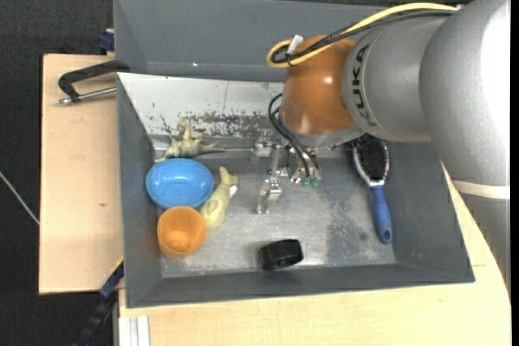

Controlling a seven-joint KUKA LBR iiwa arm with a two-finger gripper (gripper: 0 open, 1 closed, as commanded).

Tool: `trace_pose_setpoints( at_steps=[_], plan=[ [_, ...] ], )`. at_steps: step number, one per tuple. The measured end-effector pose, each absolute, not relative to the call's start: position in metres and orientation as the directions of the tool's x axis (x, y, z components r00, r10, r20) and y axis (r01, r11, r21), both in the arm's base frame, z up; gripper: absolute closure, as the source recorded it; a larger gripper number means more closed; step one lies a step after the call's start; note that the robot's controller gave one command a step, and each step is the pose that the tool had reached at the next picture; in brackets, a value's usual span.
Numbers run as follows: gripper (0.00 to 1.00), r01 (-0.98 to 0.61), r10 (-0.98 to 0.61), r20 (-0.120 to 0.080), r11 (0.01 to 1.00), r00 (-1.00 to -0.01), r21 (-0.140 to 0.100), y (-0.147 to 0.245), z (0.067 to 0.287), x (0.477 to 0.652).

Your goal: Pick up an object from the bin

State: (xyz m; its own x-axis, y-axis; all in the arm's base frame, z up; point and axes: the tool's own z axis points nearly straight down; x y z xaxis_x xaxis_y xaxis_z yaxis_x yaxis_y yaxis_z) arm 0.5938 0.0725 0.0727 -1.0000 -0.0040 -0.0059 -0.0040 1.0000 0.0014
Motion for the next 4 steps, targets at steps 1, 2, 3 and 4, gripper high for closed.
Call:
trace_pose_setpoints(
  at_steps=[1, 2, 3, 4],
  plan=[
    [0.0, -0.146, -0.146, -0.008, 0.989, -0.989, 0.004, 0.154, 0.103, 0.581],
    [0.0, -0.155, -0.155, -0.006, 0.988, -0.988, 0.003, 0.225, 0.101, 0.578],
    [0.0, 0.013, 0.014, 0.027, 1.0, -1.0, -0.014, 0.23, 0.074, 0.587],
    [0.0, 0.009, 0.01, 0.019, 1.0, -1.0, -0.01, 0.228, 0.076, 0.585]
  ],
)
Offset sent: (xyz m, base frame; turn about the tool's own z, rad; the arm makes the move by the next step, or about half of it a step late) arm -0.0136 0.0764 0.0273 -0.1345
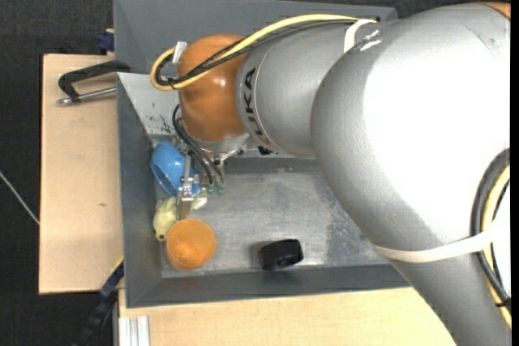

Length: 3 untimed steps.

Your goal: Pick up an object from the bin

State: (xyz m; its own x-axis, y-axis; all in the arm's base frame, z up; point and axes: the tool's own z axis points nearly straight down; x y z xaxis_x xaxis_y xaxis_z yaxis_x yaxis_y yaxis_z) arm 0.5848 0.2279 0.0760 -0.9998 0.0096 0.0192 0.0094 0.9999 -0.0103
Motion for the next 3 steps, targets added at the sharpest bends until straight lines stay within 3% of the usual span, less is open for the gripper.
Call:
trace_pose_setpoints(
  at_steps=[1, 2, 3],
  plan=[
    [1.0, 0.01, 0.01, 0.025, 1.0, -1.0, -0.012, 0.228, 0.076, 0.584],
    [1.0, 0.01, 0.01, -0.005, 1.0, -1.0, 0.001, 0.228, 0.11, 0.585],
    [1.0, 0.009, 0.009, -0.011, 1.0, -1.0, 0.005, 0.23, 0.16, 0.588]
  ],
)
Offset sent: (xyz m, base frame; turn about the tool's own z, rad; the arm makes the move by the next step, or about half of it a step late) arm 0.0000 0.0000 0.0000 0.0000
